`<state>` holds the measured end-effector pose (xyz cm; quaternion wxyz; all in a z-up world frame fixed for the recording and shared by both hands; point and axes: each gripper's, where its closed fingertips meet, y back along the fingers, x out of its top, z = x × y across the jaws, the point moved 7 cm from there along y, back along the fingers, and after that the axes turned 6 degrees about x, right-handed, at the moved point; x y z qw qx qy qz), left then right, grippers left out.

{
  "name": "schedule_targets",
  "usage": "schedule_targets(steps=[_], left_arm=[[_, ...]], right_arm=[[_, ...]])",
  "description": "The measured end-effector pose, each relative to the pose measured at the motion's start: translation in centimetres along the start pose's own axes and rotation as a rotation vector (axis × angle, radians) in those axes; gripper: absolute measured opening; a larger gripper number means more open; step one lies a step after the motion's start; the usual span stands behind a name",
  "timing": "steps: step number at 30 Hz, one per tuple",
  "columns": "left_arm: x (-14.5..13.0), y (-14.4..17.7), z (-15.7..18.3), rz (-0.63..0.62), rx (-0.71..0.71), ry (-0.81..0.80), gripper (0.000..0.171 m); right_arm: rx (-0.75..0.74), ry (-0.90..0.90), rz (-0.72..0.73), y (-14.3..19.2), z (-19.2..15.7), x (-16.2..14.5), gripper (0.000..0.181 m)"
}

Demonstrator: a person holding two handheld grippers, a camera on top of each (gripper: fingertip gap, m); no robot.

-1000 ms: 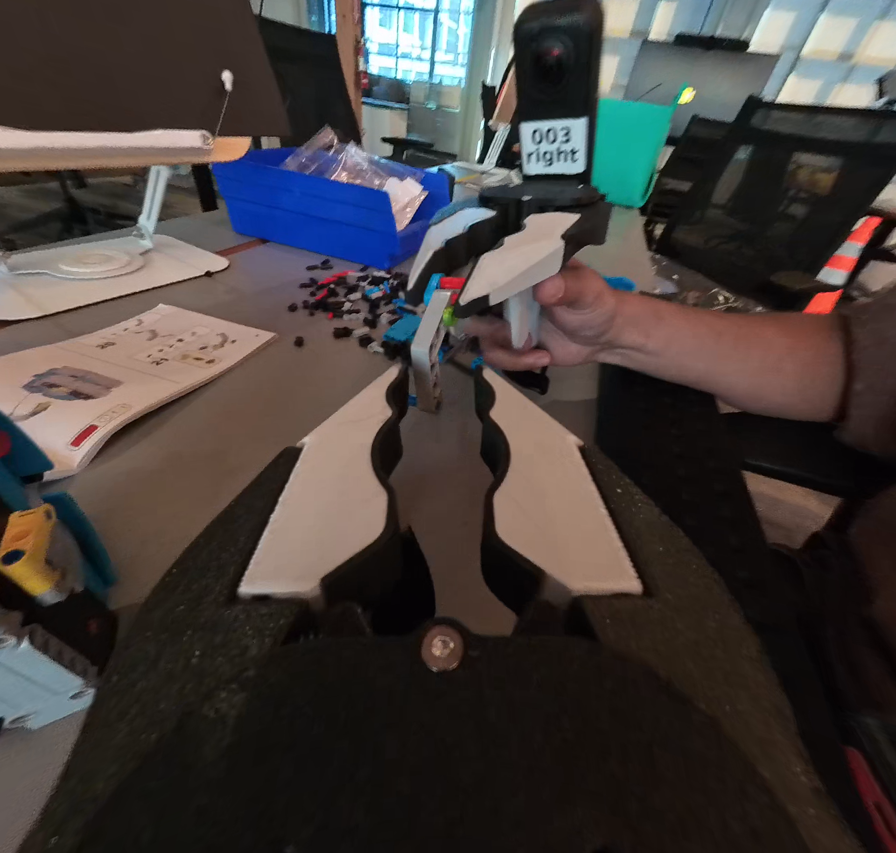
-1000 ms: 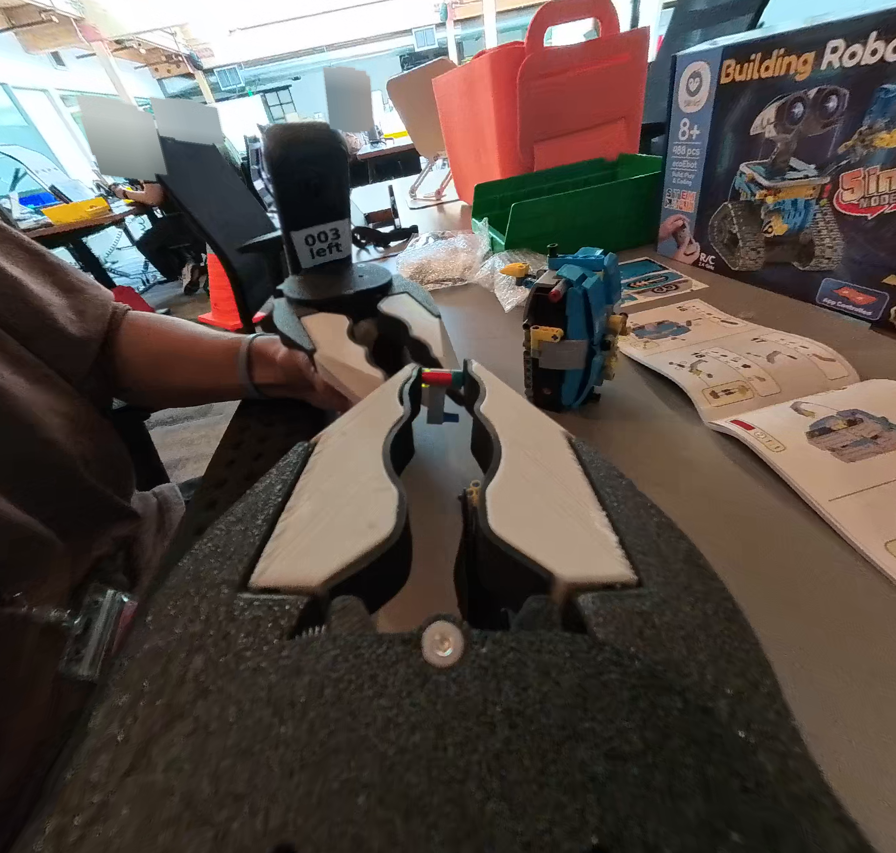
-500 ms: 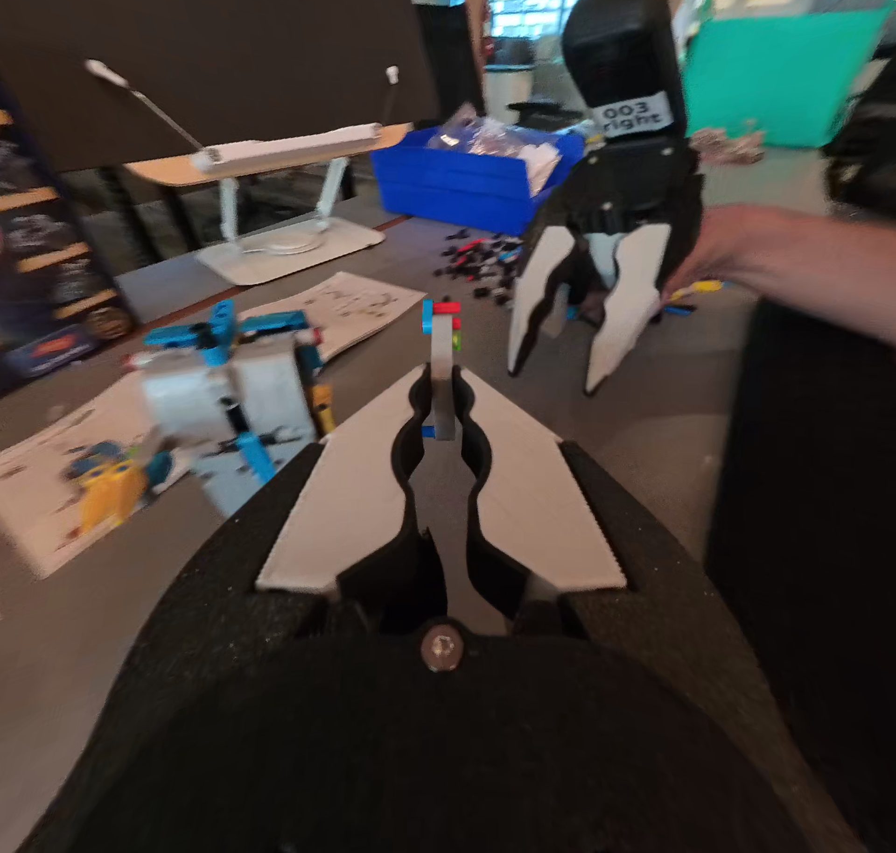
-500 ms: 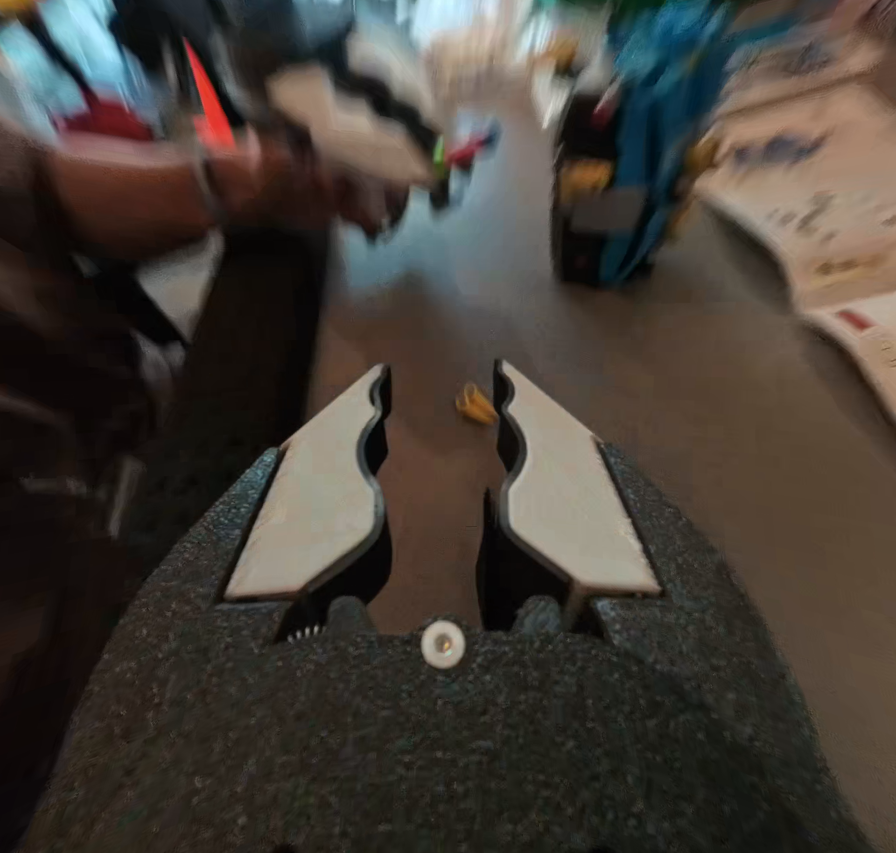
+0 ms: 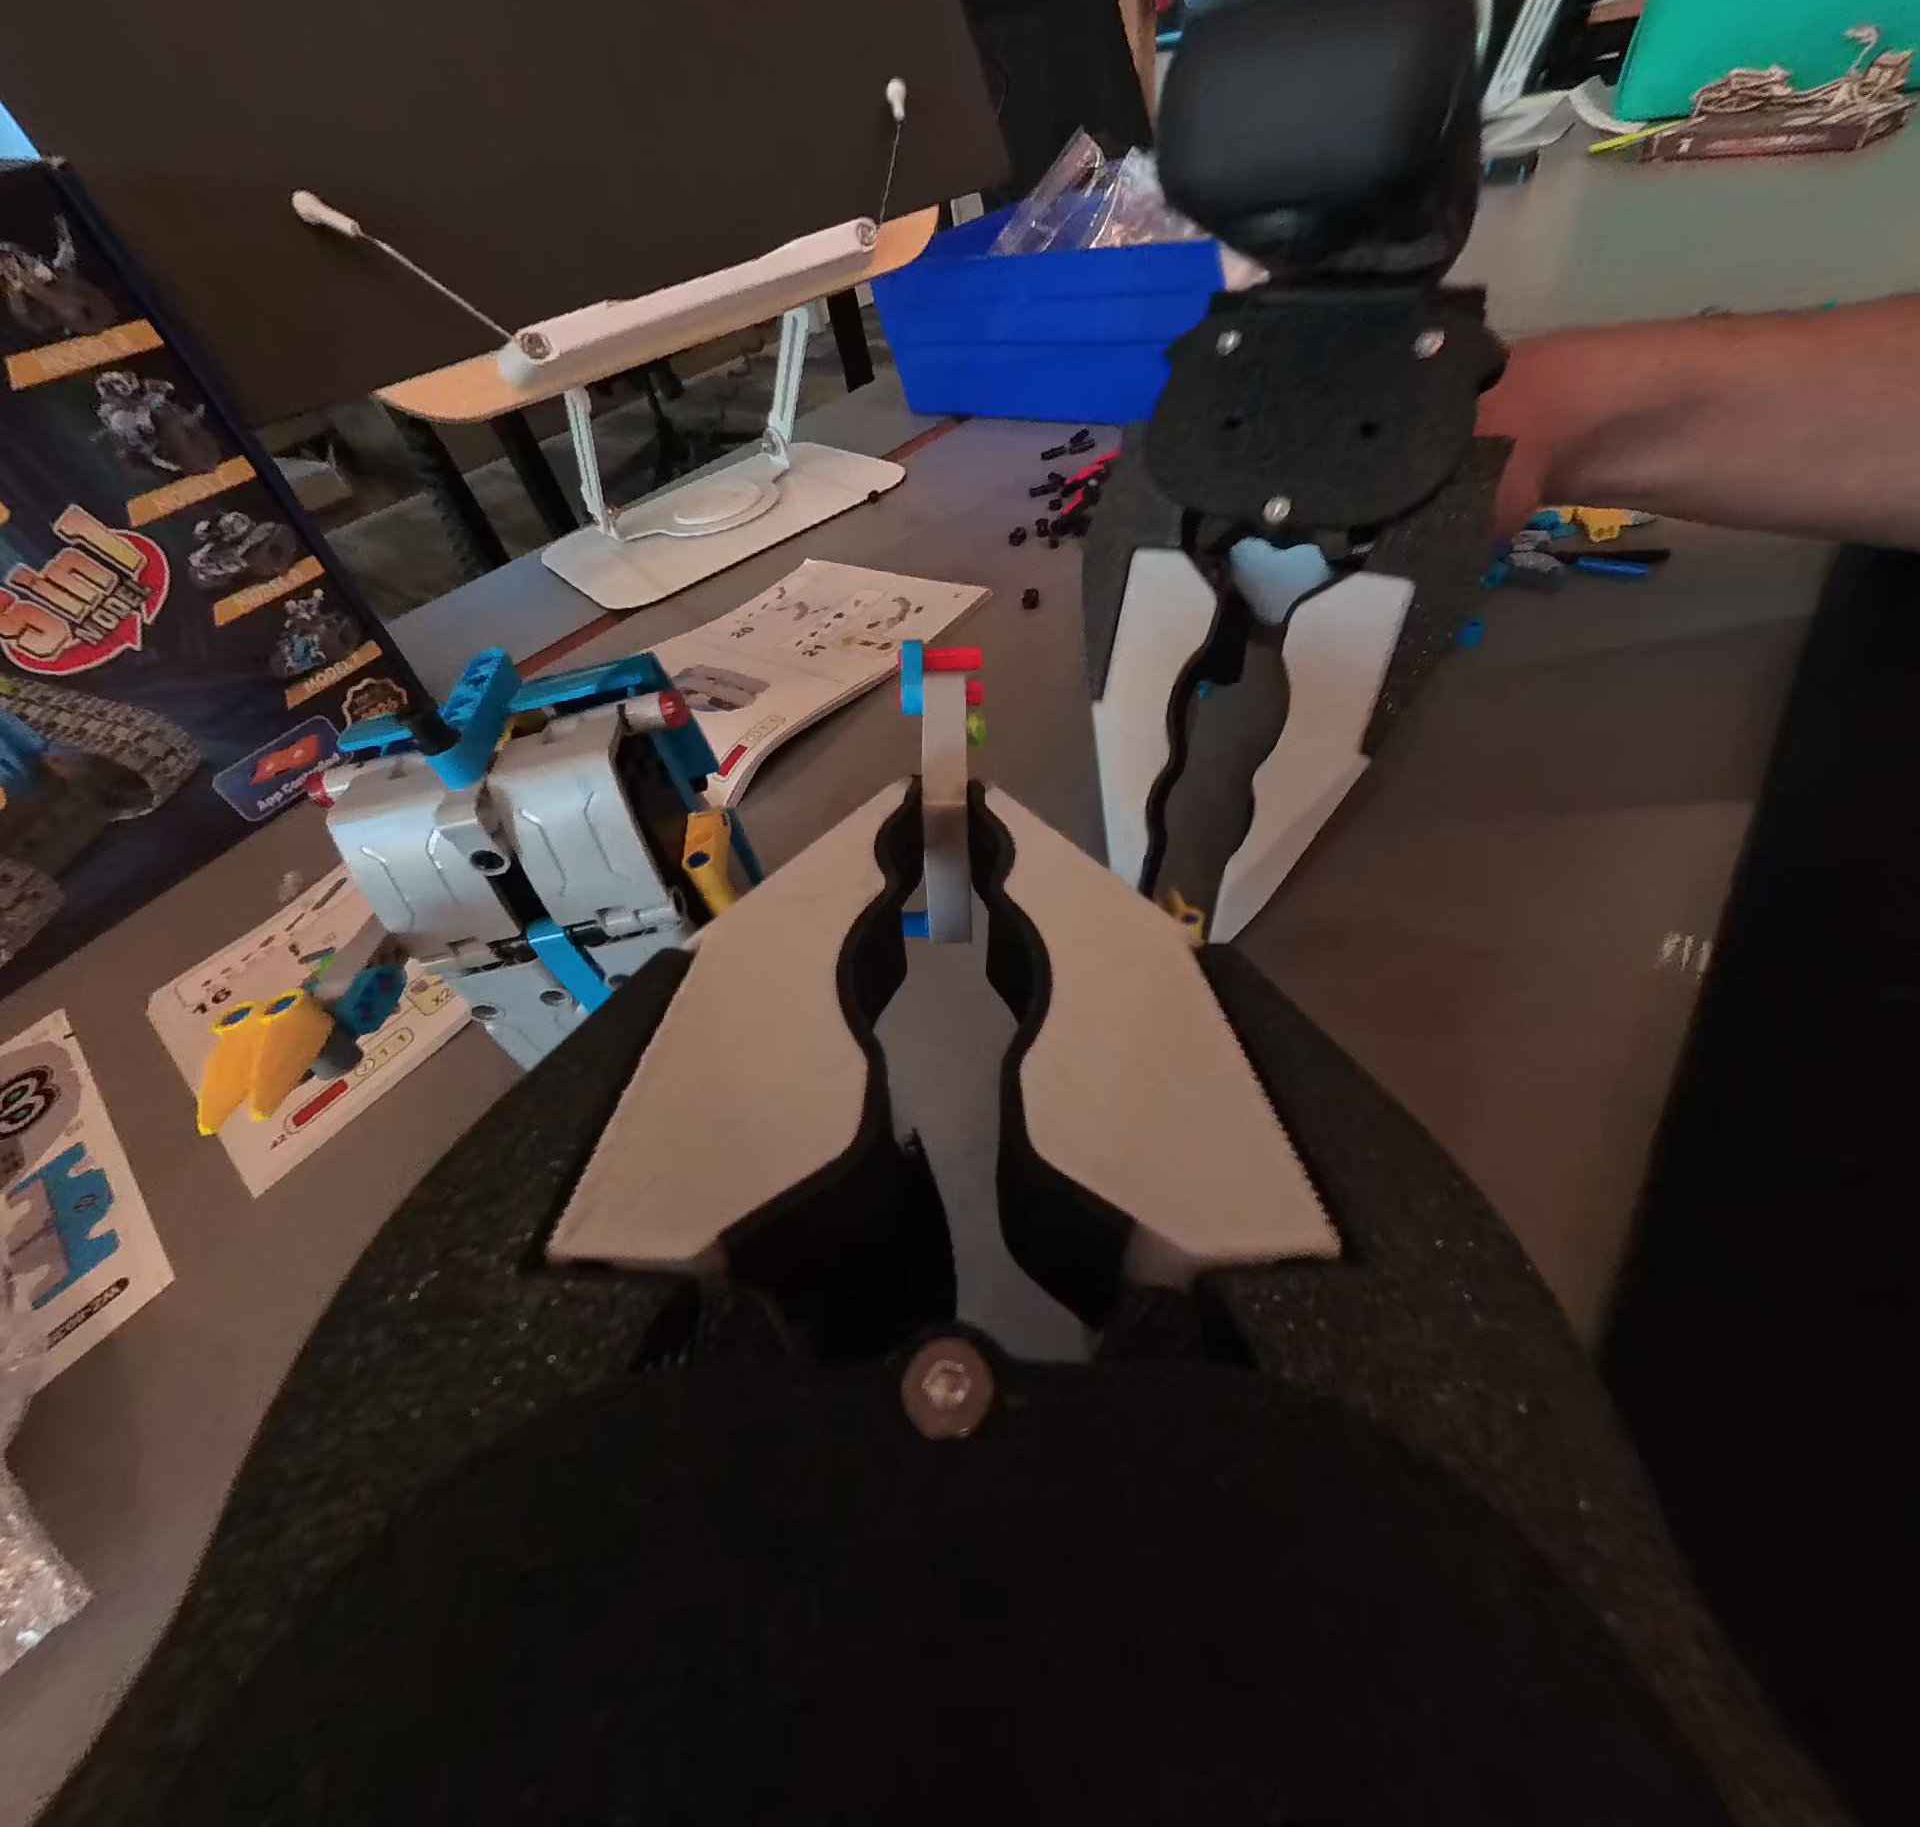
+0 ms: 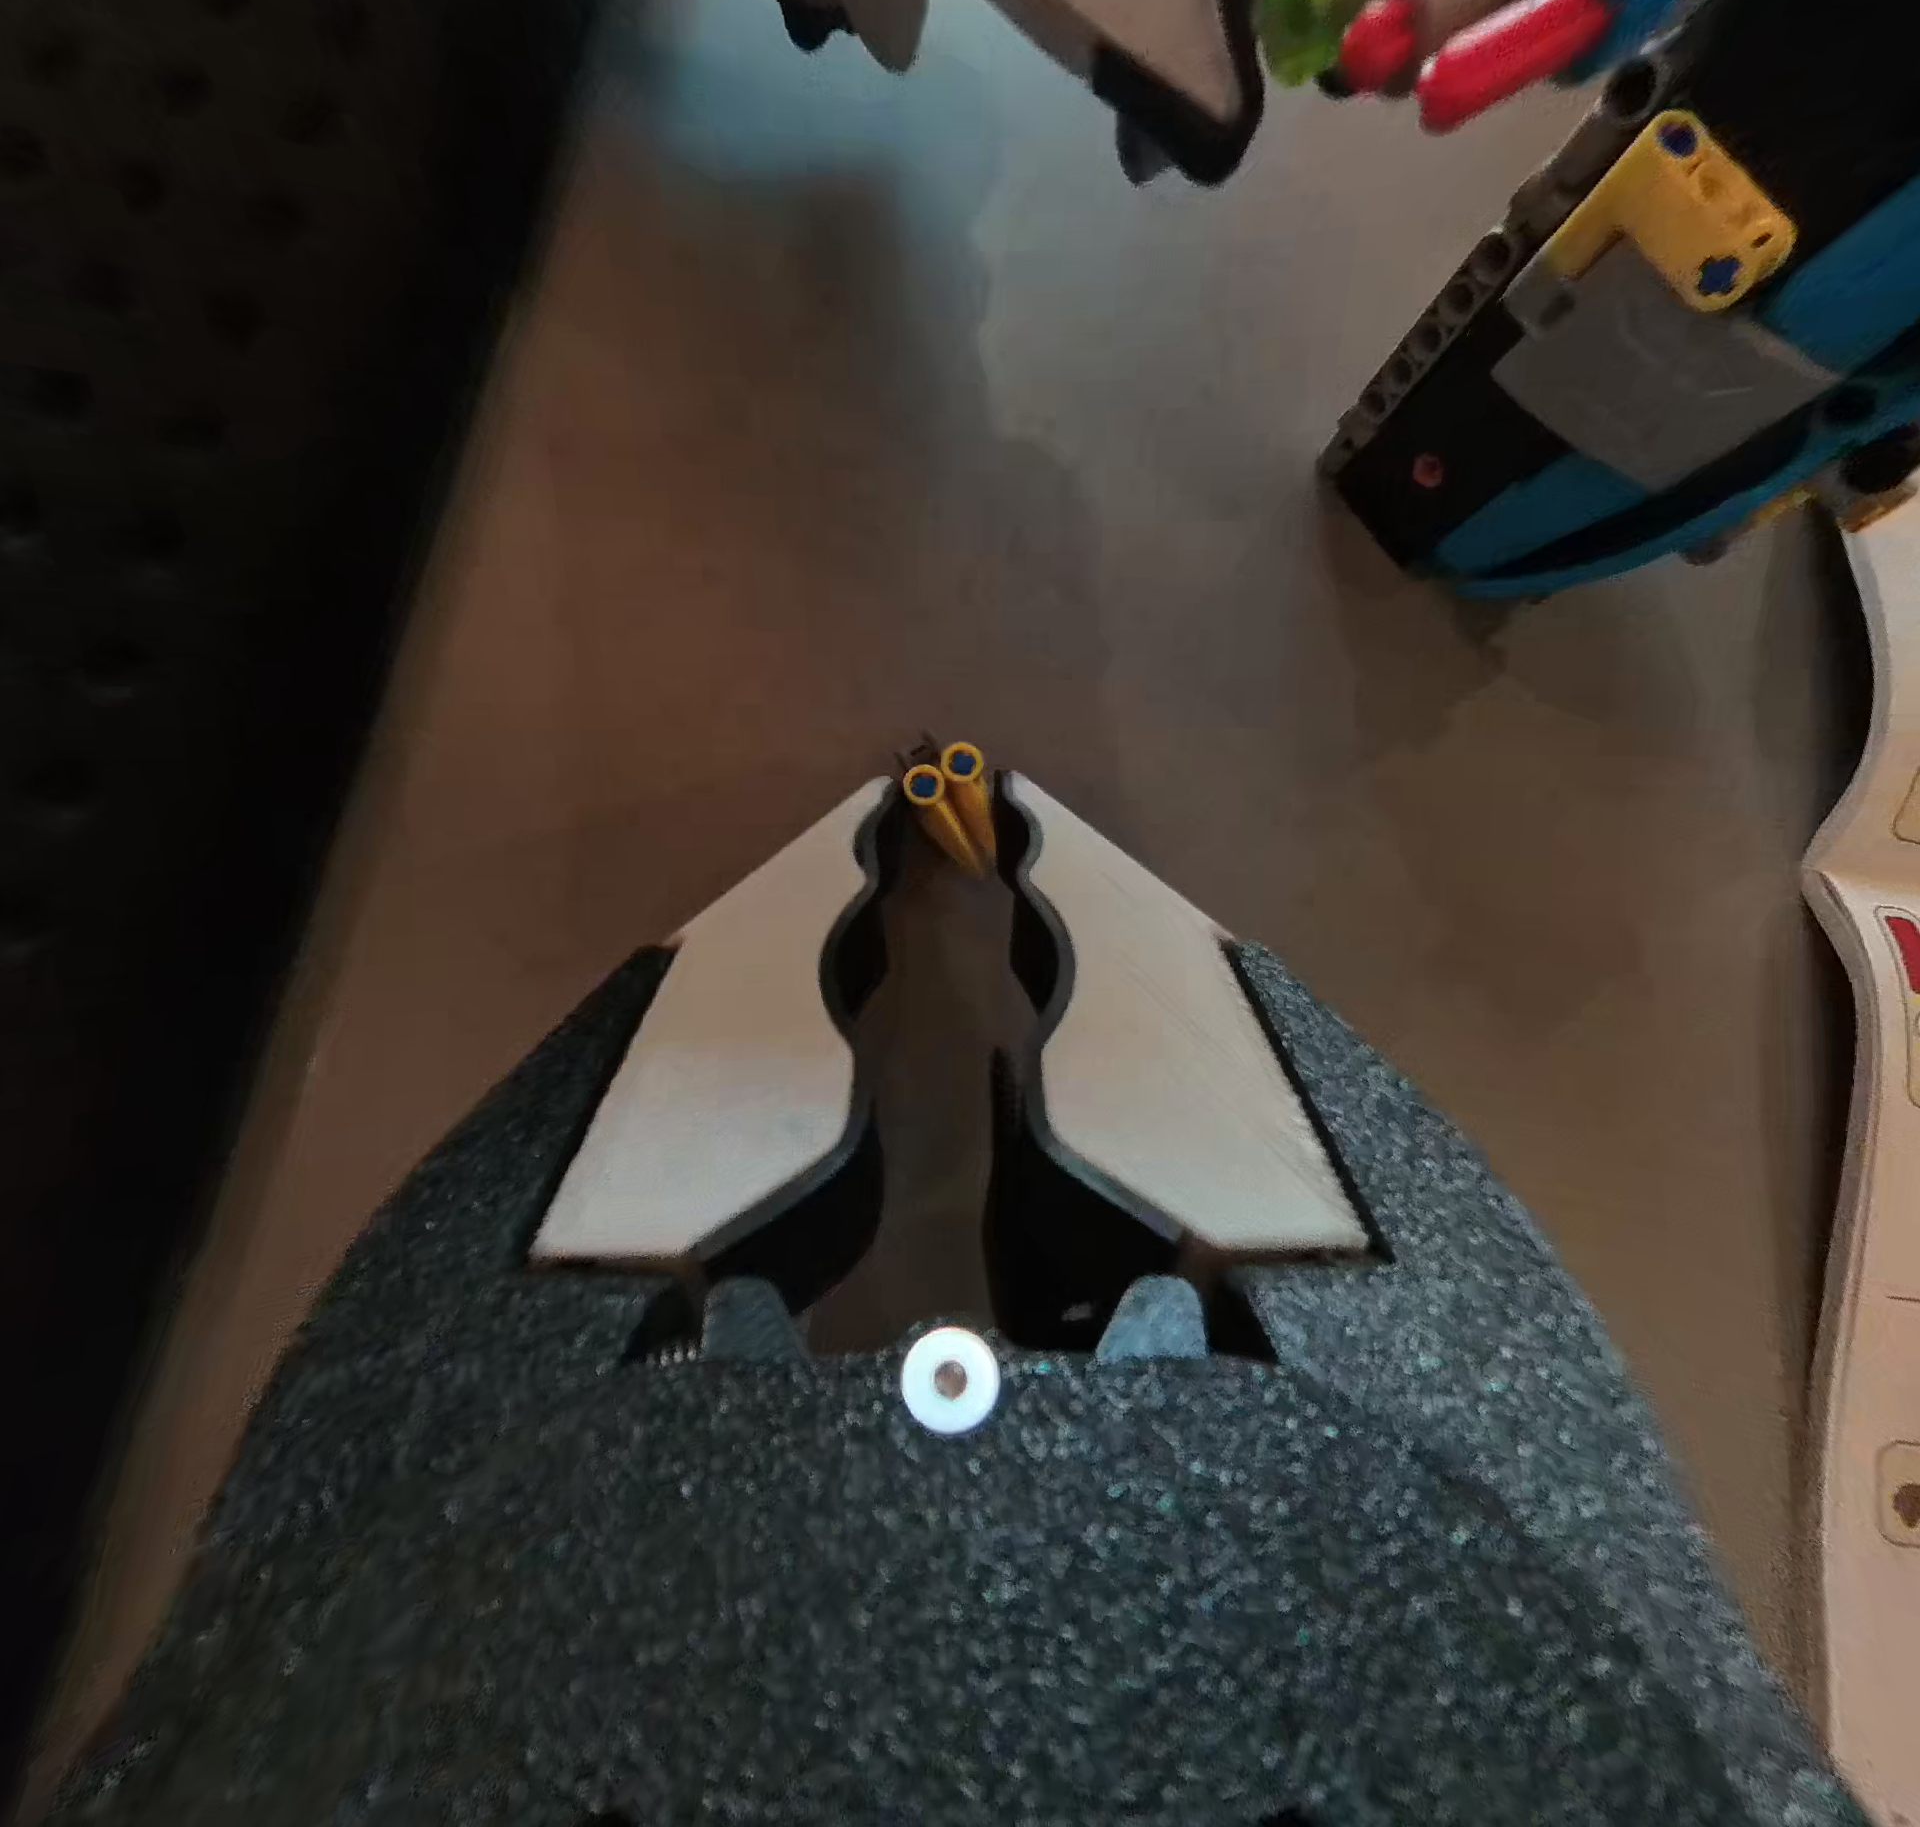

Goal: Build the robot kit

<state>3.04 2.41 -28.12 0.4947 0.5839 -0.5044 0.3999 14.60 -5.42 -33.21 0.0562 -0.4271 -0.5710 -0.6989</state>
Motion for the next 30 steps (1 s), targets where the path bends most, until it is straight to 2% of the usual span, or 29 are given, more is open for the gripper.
schedule_targets(steps=[6, 11, 13, 19, 30], left_arm=[[-1.5, -0.9, 0.4, -0.108, 0.019, -0.131, 0.007], [-1.1, -1.0, 0.2, -0.083, -0.031, -0.017, 0.007], [-1.1, -1.0, 0.1, -0.083, -0.049, 0.010, 0.007], [-1.4, -1.3, 1.5, -0.104, -0.111, -0.058, 0.007], [-2.1, -1.6, 2.5, -0.165, -0.110, -0.160, 0.007]], right_arm=[[-0.164, 0.001, 0.133, 2.7, -1.0, 0.8, 0.017], [-0.197, -0.139, 0.400, 5.7, -0.3, 2.1, 0.017], [-0.148, -0.183, 0.454, 6.0, -0.2, 2.4, 0.017], [-0.205, -0.154, 0.375, 5.1, -0.3, 2.3, 0.017], [-0.243, -0.075, 0.260, 4.5, -0.7, 1.7, 0.017]])
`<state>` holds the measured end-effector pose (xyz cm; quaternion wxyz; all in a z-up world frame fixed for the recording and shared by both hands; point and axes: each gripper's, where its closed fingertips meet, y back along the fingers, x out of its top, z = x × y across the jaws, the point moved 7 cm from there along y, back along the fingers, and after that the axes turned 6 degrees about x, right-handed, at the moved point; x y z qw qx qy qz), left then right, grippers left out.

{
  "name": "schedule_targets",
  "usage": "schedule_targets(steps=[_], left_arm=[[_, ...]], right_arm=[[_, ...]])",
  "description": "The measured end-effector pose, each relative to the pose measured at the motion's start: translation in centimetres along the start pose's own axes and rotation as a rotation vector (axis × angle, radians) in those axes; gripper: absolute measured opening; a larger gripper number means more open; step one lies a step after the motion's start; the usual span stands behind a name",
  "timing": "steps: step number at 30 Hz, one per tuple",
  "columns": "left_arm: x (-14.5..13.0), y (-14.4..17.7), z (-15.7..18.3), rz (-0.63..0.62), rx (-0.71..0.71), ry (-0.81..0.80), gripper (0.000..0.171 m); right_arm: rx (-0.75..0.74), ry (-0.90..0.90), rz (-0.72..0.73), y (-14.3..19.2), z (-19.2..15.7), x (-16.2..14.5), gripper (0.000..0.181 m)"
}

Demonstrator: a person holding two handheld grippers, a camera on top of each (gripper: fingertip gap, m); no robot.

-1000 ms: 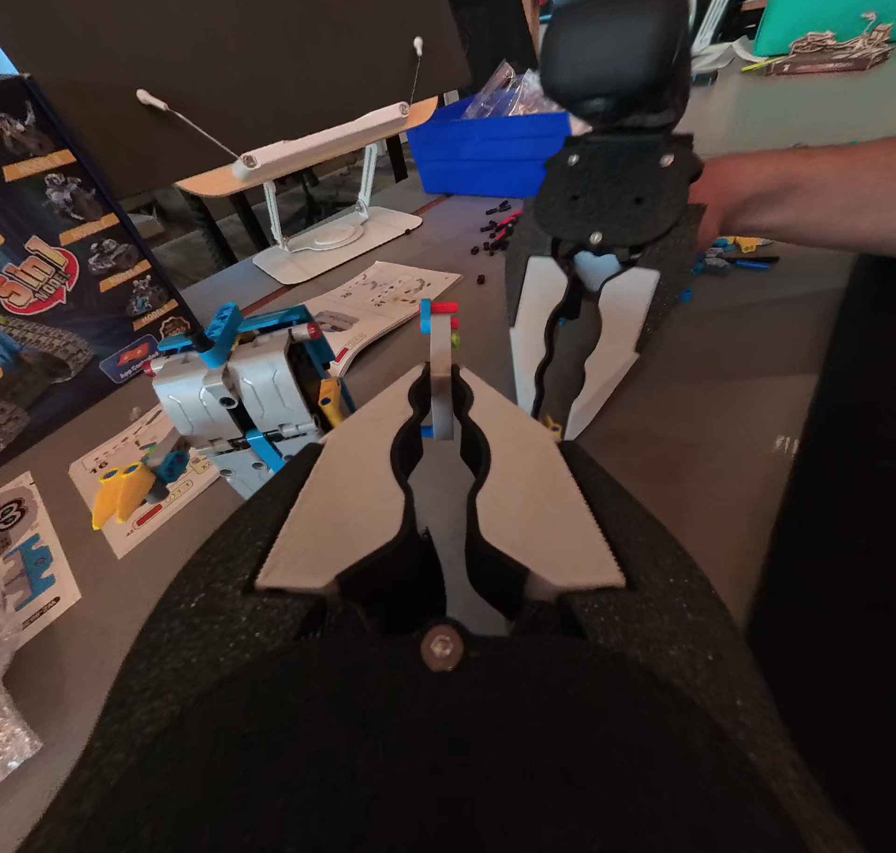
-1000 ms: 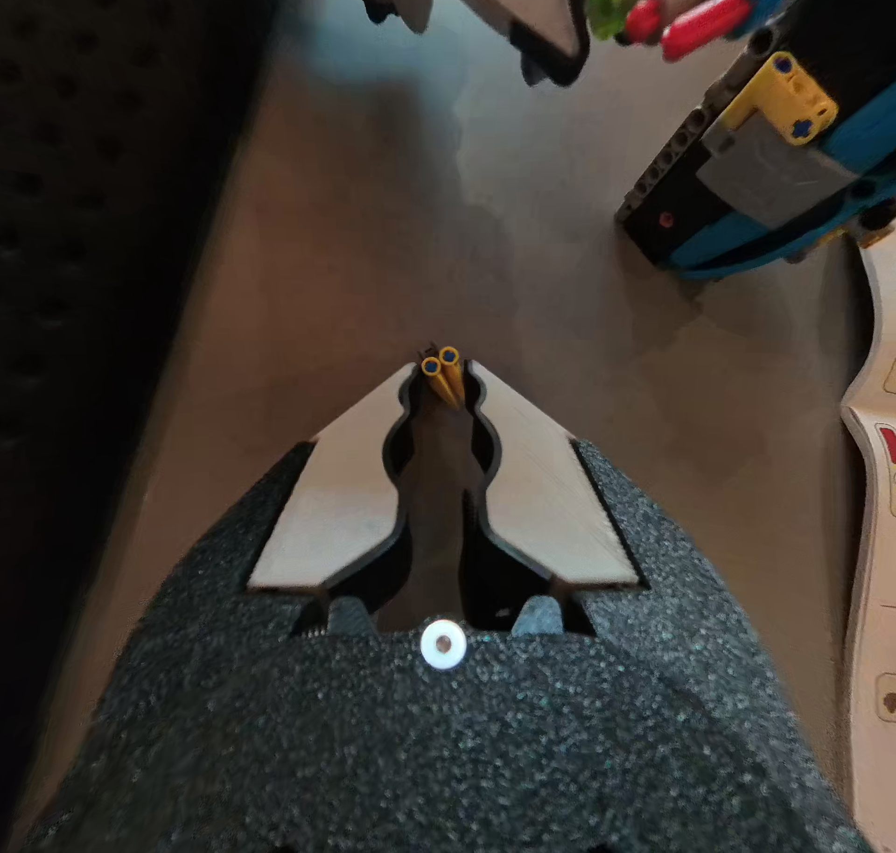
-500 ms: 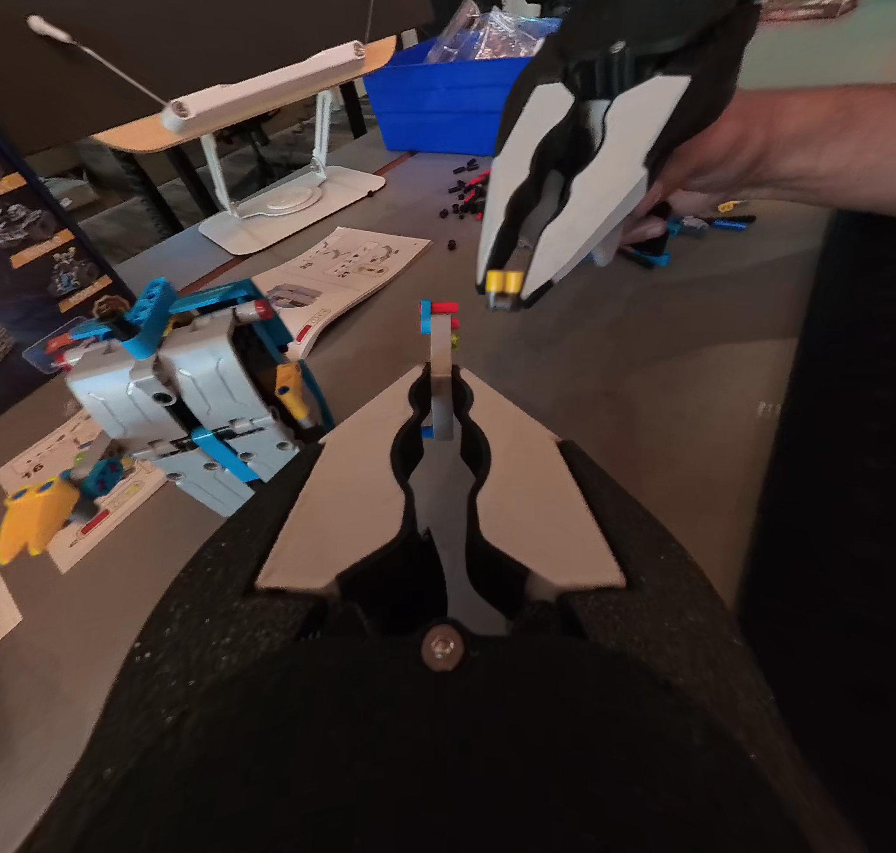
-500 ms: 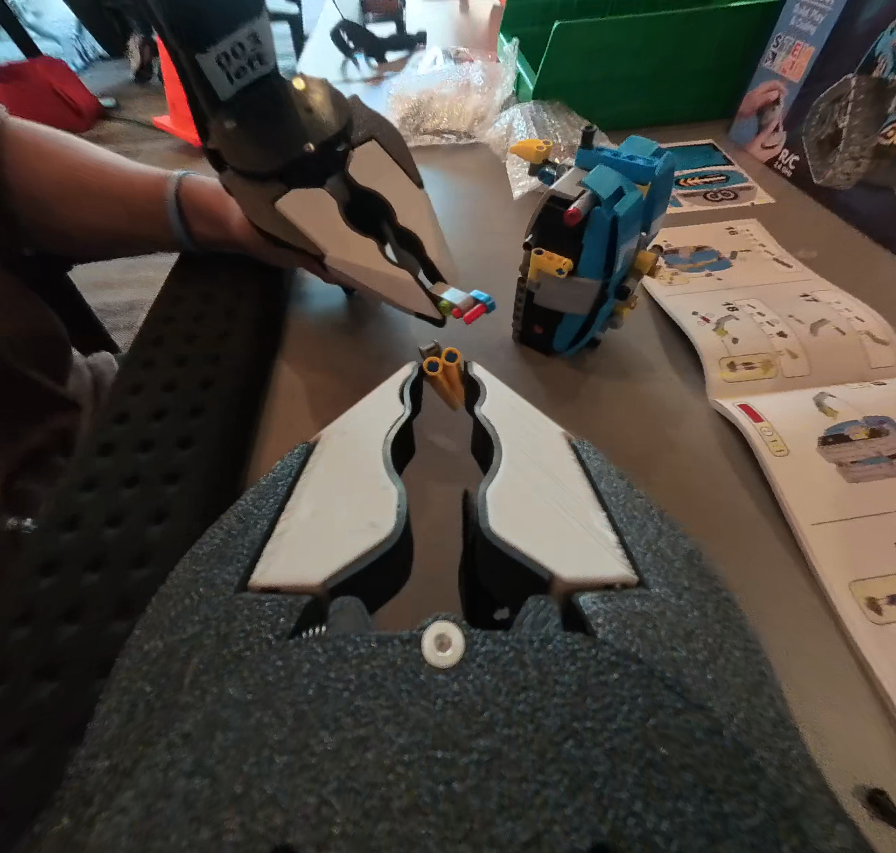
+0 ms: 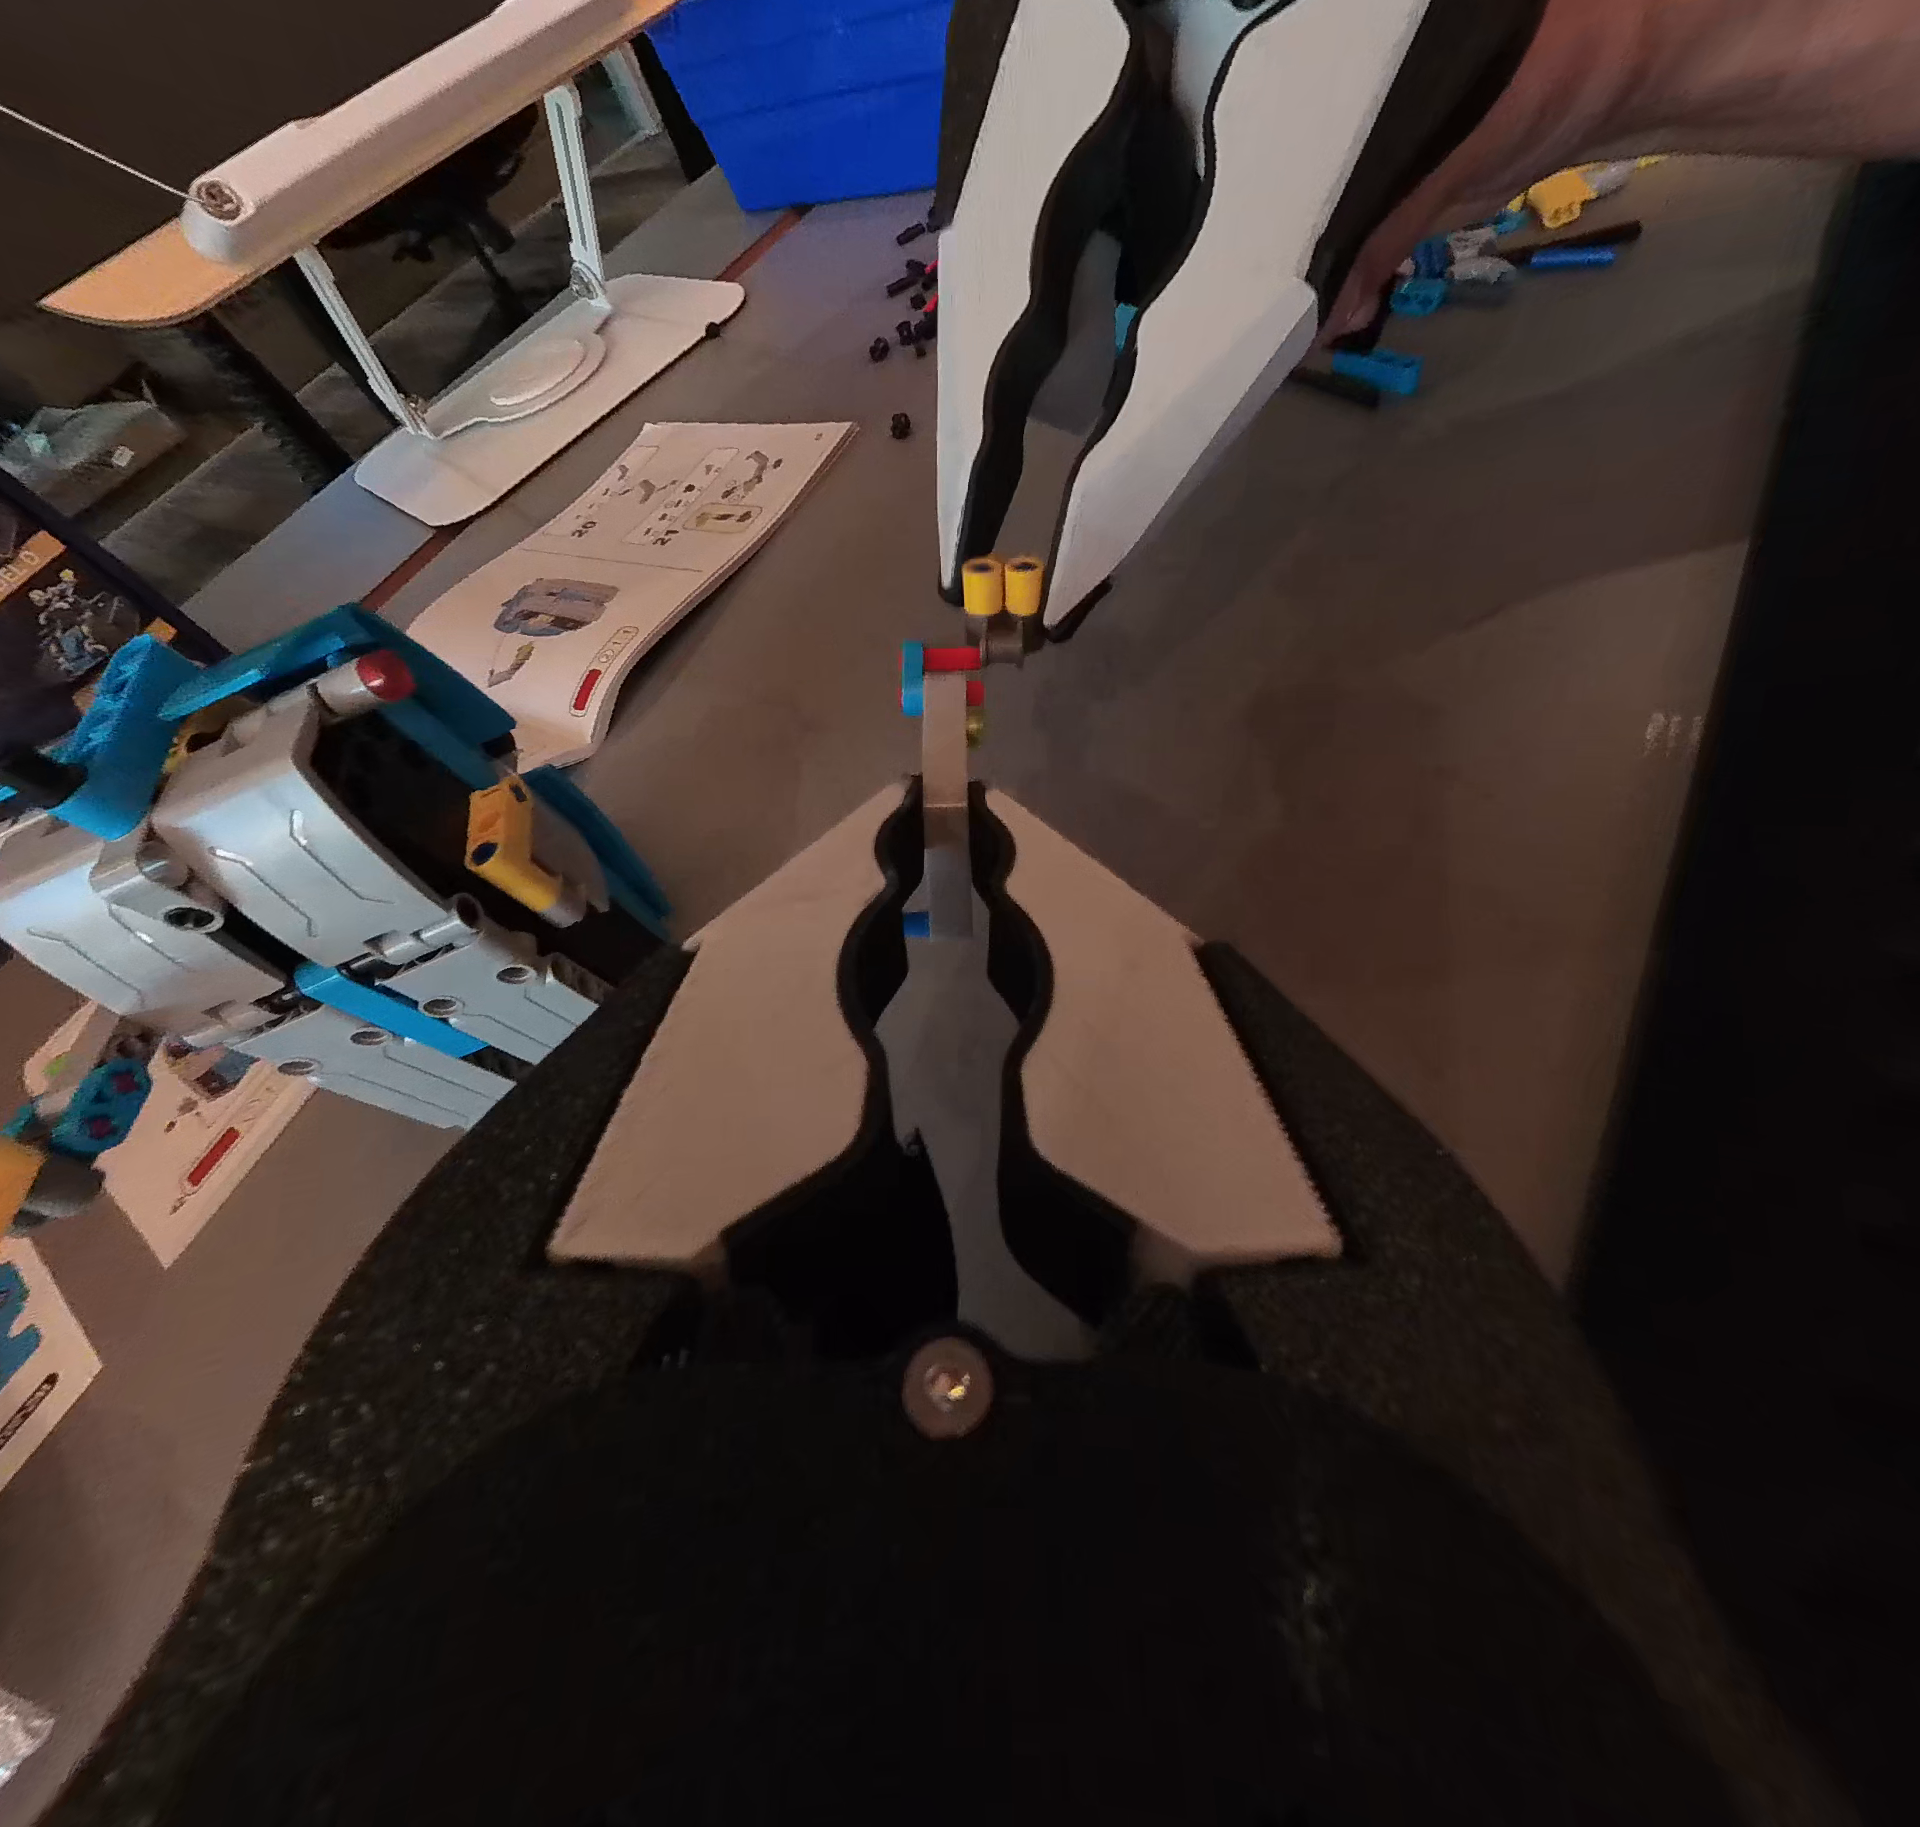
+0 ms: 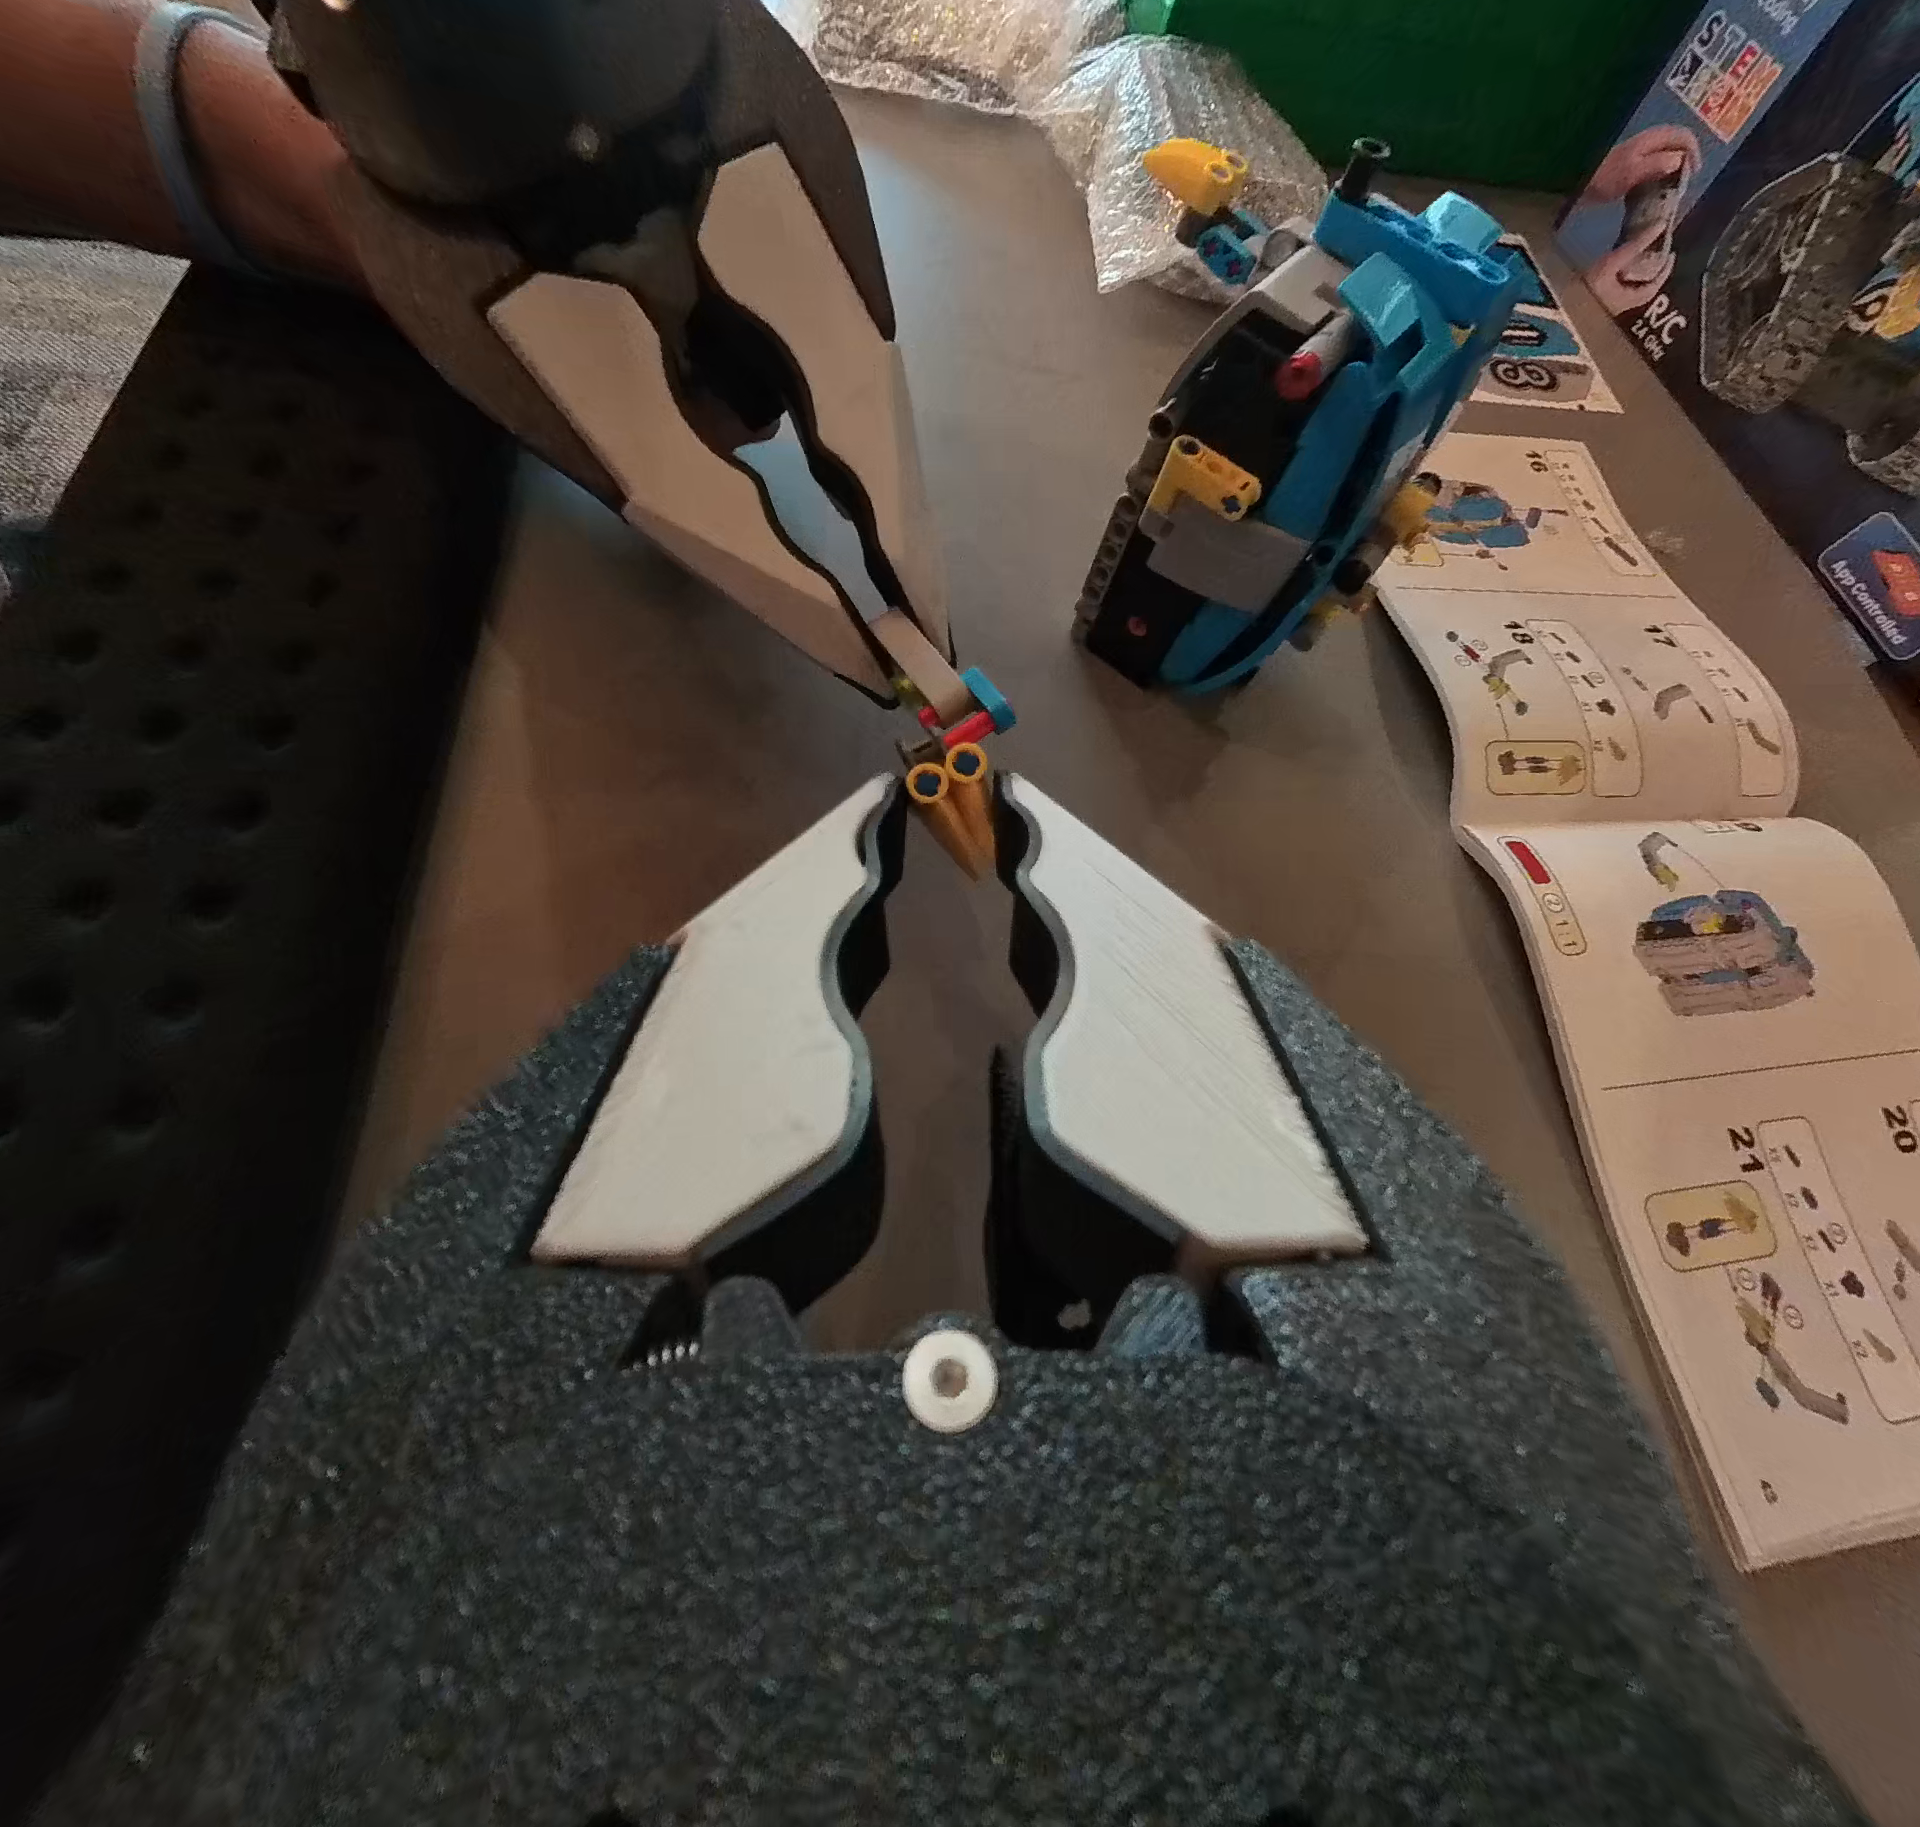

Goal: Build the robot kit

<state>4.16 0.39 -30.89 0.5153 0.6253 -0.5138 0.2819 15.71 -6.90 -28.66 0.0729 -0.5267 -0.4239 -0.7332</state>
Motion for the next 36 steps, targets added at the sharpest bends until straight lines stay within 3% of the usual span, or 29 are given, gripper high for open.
schedule_targets(steps=[5, 10, 17, 20, 26, 30, 32, 36], left_arm=[[0.0, 0.1, -0.2, 0.002, 0.036, -0.016, 0.007], [0.6, 0.7, -0.8, 0.070, 0.047, 0.037, 0.007], [1.5, 2.0, -2.1, 0.200, 0.133, 0.065, 0.007], [1.8, 2.0, -1.7, 0.209, 0.162, -0.008, 0.007], [2.4, 2.0, -0.7, 0.219, 0.303, -0.235, 0.007], [2.9, 2.2, -0.5, 0.222, 0.396, -0.315, 0.007], [3.2, 2.3, -0.5, 0.233, 0.423, -0.322, 0.007], [3.2, 2.2, -0.6, 0.235, 0.423, -0.266, 0.011]], right_arm=[[0.014, -0.007, -0.039, 0.2, 0.1, -0.5, 0.017], [0.139, -0.048, -0.303, -1.9, -0.7, -4.4, 0.017], [0.168, -0.079, -0.260, -2.3, -1.1, -4.1, 0.025], [0.144, -0.112, -0.095, -1.8, -0.7, -1.9, 0.035], [0.161, -0.386, 0.369, -0.3, 0.3, 2.8, 0.032], [0.238, -0.560, 0.482, -1.5, 0.0, 3.8, 0.027], [0.242, -0.630, 0.547, -1.6, 0.1, 4.0, 0.012], [0.238, -0.626, 0.598, -1.4, 0.3, 3.9, 0.007]])
